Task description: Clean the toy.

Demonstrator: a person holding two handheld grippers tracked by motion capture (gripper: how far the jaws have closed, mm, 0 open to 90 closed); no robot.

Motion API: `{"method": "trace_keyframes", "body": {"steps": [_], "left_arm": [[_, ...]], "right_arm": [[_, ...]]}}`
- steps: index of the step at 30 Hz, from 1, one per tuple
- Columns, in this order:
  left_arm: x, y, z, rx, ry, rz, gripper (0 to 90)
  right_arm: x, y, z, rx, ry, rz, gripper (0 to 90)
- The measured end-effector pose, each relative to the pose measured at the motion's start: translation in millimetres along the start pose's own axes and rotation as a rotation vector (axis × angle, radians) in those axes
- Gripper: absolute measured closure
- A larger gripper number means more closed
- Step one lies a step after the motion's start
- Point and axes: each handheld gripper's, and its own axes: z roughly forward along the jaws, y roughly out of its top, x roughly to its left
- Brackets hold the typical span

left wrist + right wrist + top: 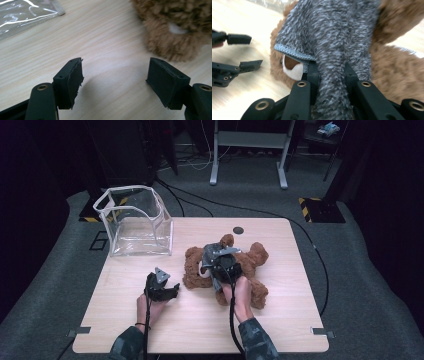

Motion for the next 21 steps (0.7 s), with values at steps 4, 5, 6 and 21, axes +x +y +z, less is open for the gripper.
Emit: {"method": "trace_keyframes", "body": {"steps": [4, 5, 6, 21], "left_arm": [[-7.9, 4.3, 0.3, -0.027, -0.064, 0.032, 26.0], [-11.2, 6.4, 0.7, -0.040, -0.083, 0.039, 26.9], [-14.4, 8.9, 1.0, -0.049, -0.107, 0.044, 28.0], [-29.8, 21.7, 19.4, -0.026, -0.198, 0.105, 73.6]], "right_arm": [[4.6, -8.0, 2.0, 0.002, 0.001, -0.010, 74.6], [3.8, -9.4, 2.3, 0.000, 0.003, -0.010, 74.6], [3.1, -10.3, 2.5, 0.001, 0.010, -0.001, 74.6], [8.0, -18.8, 1.2, 0.014, 0.023, 0.010, 74.7]]}}
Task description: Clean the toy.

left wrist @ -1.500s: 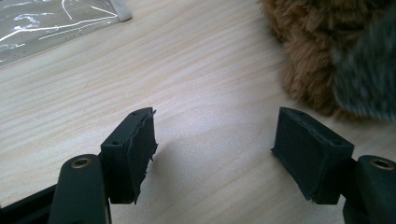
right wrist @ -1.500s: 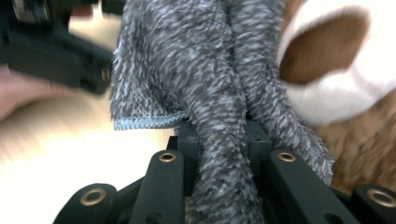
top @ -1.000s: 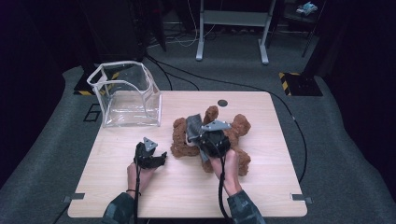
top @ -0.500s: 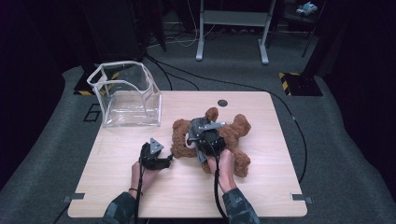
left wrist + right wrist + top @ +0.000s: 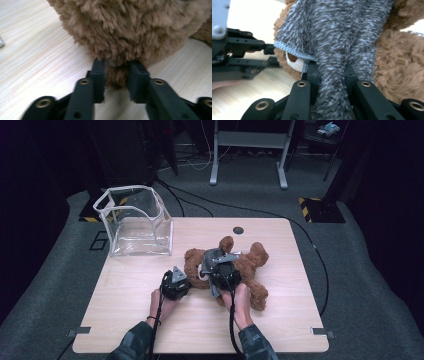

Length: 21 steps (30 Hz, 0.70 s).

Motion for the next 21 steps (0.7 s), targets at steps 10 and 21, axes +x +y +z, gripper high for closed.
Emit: {"method": "trace_keyframes", "body": {"steps": [10, 21], "left_arm": [[1.9, 0.0, 0.6, -0.004, -0.014, -0.025, 77.9], [6.0, 0.0, 1.0, -0.001, -0.044, -0.043, 78.4]], "right_arm": [[15.4, -18.9, 0.8, 0.025, 0.032, -0.019, 75.0], [33.4, -32.9, 39.3, 0.122, 0.096, -0.016, 75.2]]}}
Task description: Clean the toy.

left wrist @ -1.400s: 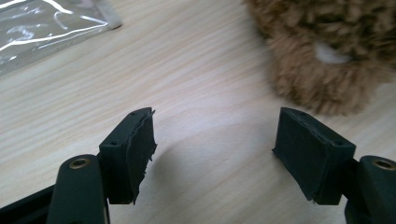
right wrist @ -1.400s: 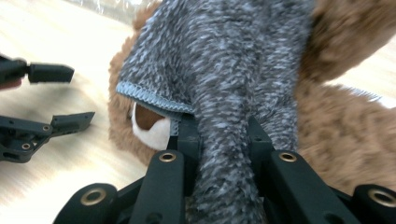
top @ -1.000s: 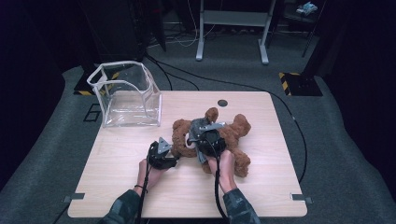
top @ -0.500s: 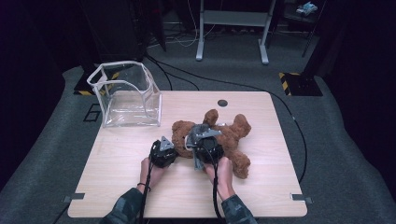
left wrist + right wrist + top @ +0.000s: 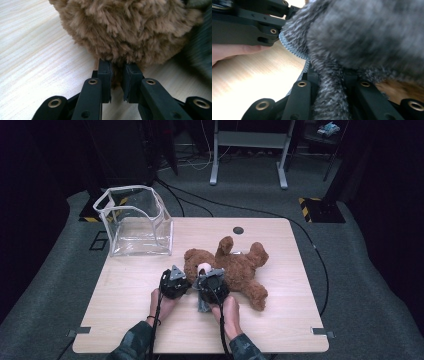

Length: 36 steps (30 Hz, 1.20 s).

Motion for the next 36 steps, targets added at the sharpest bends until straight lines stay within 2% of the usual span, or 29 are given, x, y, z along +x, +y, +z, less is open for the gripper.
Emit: {"method": "trace_keyframes", "body": {"steps": [1, 3, 4, 6, 8, 12, 14, 17, 18, 21, 24, 25, 26, 28, 31, 32, 36], "left_arm": [[-0.3, 0.0, 0.0, 0.002, -0.002, -0.004, 78.4], [0.2, 0.0, 0.2, 0.000, -0.005, -0.001, 78.5], [0.3, -0.1, 0.4, -0.002, -0.001, -0.003, 78.5], [0.1, -0.1, 0.7, -0.006, -0.001, -0.008, 78.5], [0.3, 0.0, 0.5, -0.002, -0.004, -0.003, 78.5], [0.3, 0.2, 0.3, 0.000, -0.007, 0.009, 78.4], [0.3, 0.2, 0.3, 0.001, -0.007, 0.010, 78.5], [0.3, 0.4, 0.1, 0.004, -0.005, 0.014, 78.6], [0.5, 0.3, 0.3, 0.002, -0.008, 0.013, 78.6], [0.5, 0.5, -0.1, 0.007, -0.002, 0.019, 78.6], [-0.3, 0.3, 0.2, 0.002, -0.002, 0.013, 78.7], [0.1, 0.5, -0.2, 0.009, -0.002, 0.024, 78.7], [-0.7, 0.3, 0.2, 0.004, -0.002, 0.014, 78.7], [-0.7, 0.4, 0.1, 0.004, -0.001, 0.020, 78.7], [-1.1, 0.4, -0.1, 0.007, 0.006, 0.025, 78.7], [-0.9, 0.4, -0.2, 0.007, 0.003, 0.026, 78.7], [-1.0, 0.3, -0.2, 0.007, -0.004, 0.028, 79.0]], "right_arm": [[-1.0, 0.8, 4.1, 0.010, 0.009, -0.010, 75.2], [0.1, 0.4, 16.2, 0.050, 0.027, 0.010, 75.2], [-0.5, -0.1, 21.6, 0.068, 0.038, 0.001, 75.2], [-0.7, 2.0, 22.1, 0.071, 0.050, 0.005, 75.0], [-4.5, 4.2, 13.9, 0.048, 0.083, 0.013, 75.0], [-8.6, 6.5, -10.8, -0.028, 0.085, 0.013, 75.0], [-10.5, 6.8, -14.0, -0.055, 0.076, 0.017, 75.0], [-14.3, 5.3, -1.6, -0.019, 0.065, 0.008, 74.9], [-14.9, 4.8, 0.9, -0.012, 0.069, 0.021, 75.0], [-16.5, 7.0, -8.8, -0.029, 0.068, 0.008, 75.0], [-21.9, 12.8, -30.8, -0.092, 0.047, 0.014, 74.9], [-26.6, 16.0, -38.0, -0.123, 0.033, 0.013, 74.9], [-30.9, 19.5, -45.2, -0.143, 0.016, 0.030, 74.9], [-41.1, 27.1, -52.6, -0.173, -0.014, 0.053, 74.9], [-52.9, 33.8, -50.7, -0.160, -0.073, 0.049, 75.1], [-56.4, 33.7, -50.5, -0.156, -0.075, 0.050, 75.2], [-66.9, 27.4, -60.3, -0.151, -0.144, 0.055, 75.4]]}}
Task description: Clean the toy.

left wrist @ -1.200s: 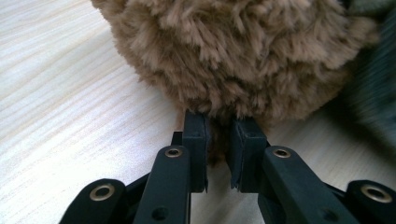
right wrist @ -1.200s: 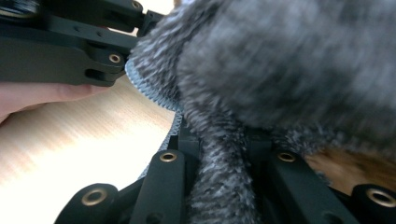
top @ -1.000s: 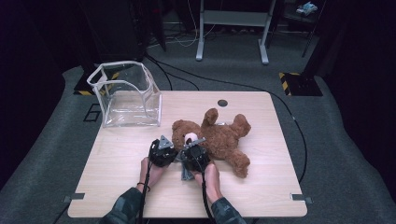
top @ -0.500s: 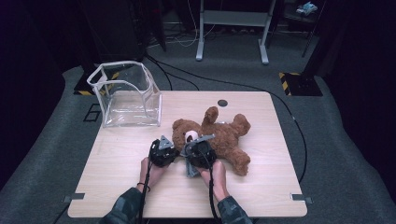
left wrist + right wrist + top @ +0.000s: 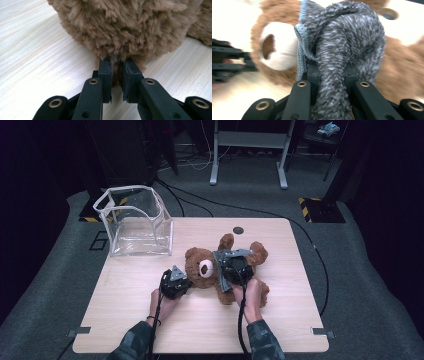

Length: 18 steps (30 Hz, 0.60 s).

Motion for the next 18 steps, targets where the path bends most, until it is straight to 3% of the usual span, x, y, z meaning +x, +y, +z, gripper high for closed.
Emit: {"method": "trace_keyframes", "body": {"steps": [2, 4, 8, 9, 11, 13, 14, 15, 18], "left_arm": [[-0.2, 0.0, 0.1, -0.001, 0.002, 0.000, 79.0], [-0.2, 0.0, 0.1, -0.001, 0.000, 0.000, 79.0], [-0.1, 0.0, 0.1, -0.001, 0.002, 0.001, 79.1], [-0.2, 0.0, 0.1, -0.001, 0.000, 0.001, 79.1], [-0.3, 0.0, 0.1, -0.001, 0.000, 0.001, 79.1], [-0.5, 0.0, 0.1, -0.001, 0.002, 0.002, 79.1], [-0.5, 0.0, 0.1, -0.001, 0.002, 0.002, 79.1], [-0.4, 0.1, -0.1, 0.002, 0.001, 0.006, 79.1], [-0.5, 0.0, 0.1, -0.001, 0.002, 0.003, 79.0]], "right_arm": [[-4.6, -1.3, -3.4, -0.005, -0.019, 0.000, 75.5], [-19.0, -3.3, -13.5, -0.017, -0.053, 0.025, 75.3], [-27.0, -0.4, -19.7, -0.032, -0.058, 0.042, 75.2], [-25.0, 6.6, -22.0, -0.065, -0.006, 0.033, 75.0], [-15.7, 14.5, -20.3, -0.077, 0.026, 0.007, 74.9], [-0.7, 23.4, -11.9, -0.059, 0.018, -0.029, 74.8], [-0.7, 23.4, -11.9, -0.059, 0.018, -0.029, 74.8], [9.4, 29.8, 1.6, -0.021, -0.001, -0.069, 74.9], [10.2, 31.2, 9.4, 0.000, -0.028, -0.078, 75.1]]}}
